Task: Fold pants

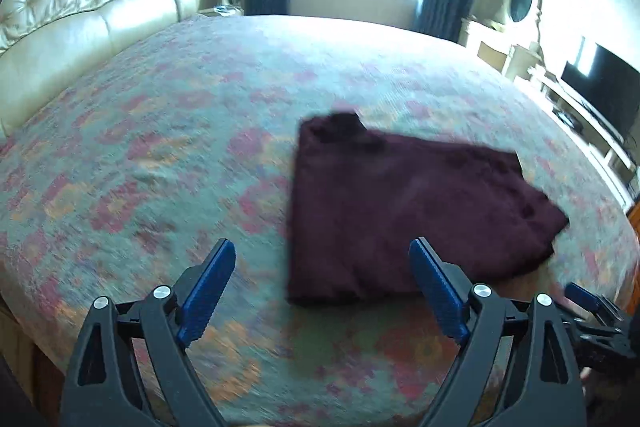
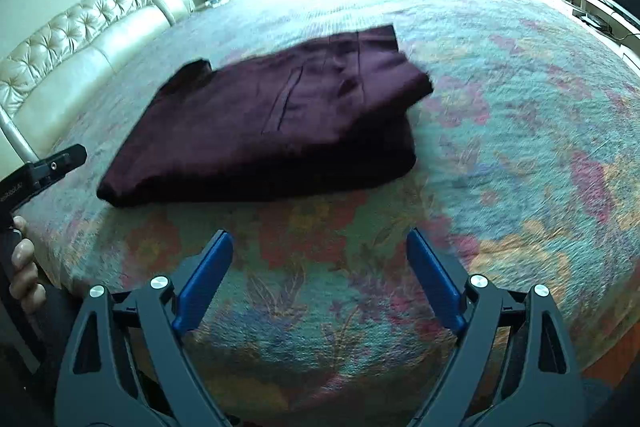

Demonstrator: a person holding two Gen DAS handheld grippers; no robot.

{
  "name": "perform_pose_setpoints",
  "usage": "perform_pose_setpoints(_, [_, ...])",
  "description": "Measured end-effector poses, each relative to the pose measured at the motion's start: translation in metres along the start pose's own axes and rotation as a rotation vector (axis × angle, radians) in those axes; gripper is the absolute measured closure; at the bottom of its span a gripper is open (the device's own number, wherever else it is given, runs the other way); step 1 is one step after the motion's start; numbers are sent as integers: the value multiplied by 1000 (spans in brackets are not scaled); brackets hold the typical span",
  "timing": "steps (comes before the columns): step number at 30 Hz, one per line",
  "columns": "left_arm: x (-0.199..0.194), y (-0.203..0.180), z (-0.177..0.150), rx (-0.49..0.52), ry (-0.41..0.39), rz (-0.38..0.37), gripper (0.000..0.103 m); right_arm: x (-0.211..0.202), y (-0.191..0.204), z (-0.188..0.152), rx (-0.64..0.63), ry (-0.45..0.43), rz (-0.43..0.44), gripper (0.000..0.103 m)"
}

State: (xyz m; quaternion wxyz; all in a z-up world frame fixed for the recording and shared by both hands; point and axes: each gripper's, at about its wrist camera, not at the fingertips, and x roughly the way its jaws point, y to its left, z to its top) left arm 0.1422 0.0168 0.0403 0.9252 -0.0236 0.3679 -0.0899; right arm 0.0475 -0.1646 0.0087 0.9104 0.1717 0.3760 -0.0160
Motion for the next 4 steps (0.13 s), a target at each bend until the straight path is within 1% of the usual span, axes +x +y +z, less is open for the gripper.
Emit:
perform_pose_setpoints(1, [2, 8, 11, -1, -7, 28, 15, -7, -2, 13, -6, -29, -4, 14])
perform_pose_setpoints(2, [10, 21, 28, 3, -16, 70, 15, -11, -6, 32, -19, -55, -26, 14])
perform_pose_setpoints(3, [16, 30, 38, 3, -20, 100, 15, -11, -11, 50, -25, -70, -43, 14])
perform_pose_setpoints(4, [29, 45, 51, 2, -27, 137, 15, -9, -18, 69, -29, -86, -54, 11])
